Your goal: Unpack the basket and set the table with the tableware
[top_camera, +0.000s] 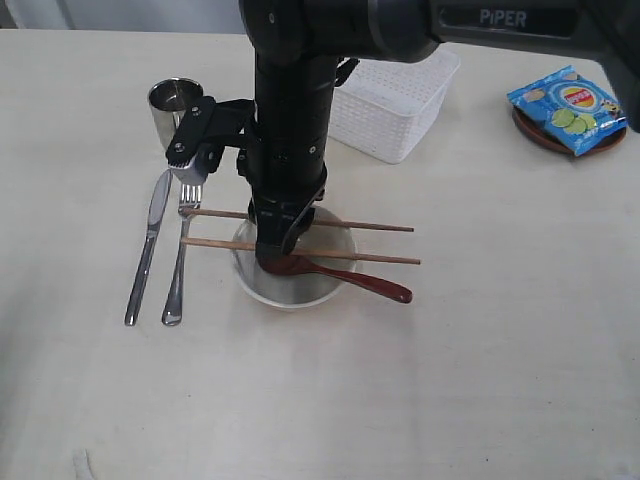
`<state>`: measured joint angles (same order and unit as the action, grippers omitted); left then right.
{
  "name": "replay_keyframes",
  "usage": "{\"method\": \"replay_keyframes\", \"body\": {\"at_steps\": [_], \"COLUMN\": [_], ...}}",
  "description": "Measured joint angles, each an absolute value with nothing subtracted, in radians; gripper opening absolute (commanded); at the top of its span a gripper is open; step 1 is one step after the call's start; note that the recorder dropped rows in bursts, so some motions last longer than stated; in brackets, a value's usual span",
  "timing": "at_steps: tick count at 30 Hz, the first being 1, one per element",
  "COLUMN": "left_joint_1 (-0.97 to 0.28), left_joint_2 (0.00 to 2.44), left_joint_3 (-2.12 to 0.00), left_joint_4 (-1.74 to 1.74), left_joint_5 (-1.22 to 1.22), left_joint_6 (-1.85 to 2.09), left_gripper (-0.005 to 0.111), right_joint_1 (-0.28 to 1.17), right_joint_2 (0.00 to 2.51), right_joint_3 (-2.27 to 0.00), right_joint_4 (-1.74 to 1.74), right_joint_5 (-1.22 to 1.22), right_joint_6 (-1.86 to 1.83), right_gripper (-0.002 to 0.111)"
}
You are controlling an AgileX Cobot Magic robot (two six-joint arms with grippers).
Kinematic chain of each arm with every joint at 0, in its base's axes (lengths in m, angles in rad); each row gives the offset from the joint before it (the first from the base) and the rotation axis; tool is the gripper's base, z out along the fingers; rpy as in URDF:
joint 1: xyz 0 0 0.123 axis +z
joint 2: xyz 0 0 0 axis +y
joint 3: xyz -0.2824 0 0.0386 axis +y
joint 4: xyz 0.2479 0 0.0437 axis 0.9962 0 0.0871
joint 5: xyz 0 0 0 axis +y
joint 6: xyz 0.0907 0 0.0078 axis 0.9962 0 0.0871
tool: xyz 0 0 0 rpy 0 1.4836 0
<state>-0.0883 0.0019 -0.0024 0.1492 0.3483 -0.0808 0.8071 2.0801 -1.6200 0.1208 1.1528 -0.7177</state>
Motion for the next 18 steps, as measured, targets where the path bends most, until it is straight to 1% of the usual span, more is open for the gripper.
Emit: {"method": "replay_keyframes", "body": {"at_steps": [9,18], "left_joint_1": [-0.088,-0.088], "left_joint_2": [0.002,0.002], "left_joint_3": [-0.002,-0.002], "left_joint_4": [0.149,0.149], "left_joint_5": [0.348,0.348], "left_joint_6": [-0.081,-0.081], "left_gripper": [0.0,0.0], "right_joint_1": [0.789,0.648], "right_joint_2": [2.056,2.027], "right_joint_3": [-1.629,-1.684], "right_joint_4": [0.116,0.112], "right_joint_5": [1.153,1.119], "right_joint_6": [-0.686,-0.595], "right_gripper": [0.038,0.038]}}
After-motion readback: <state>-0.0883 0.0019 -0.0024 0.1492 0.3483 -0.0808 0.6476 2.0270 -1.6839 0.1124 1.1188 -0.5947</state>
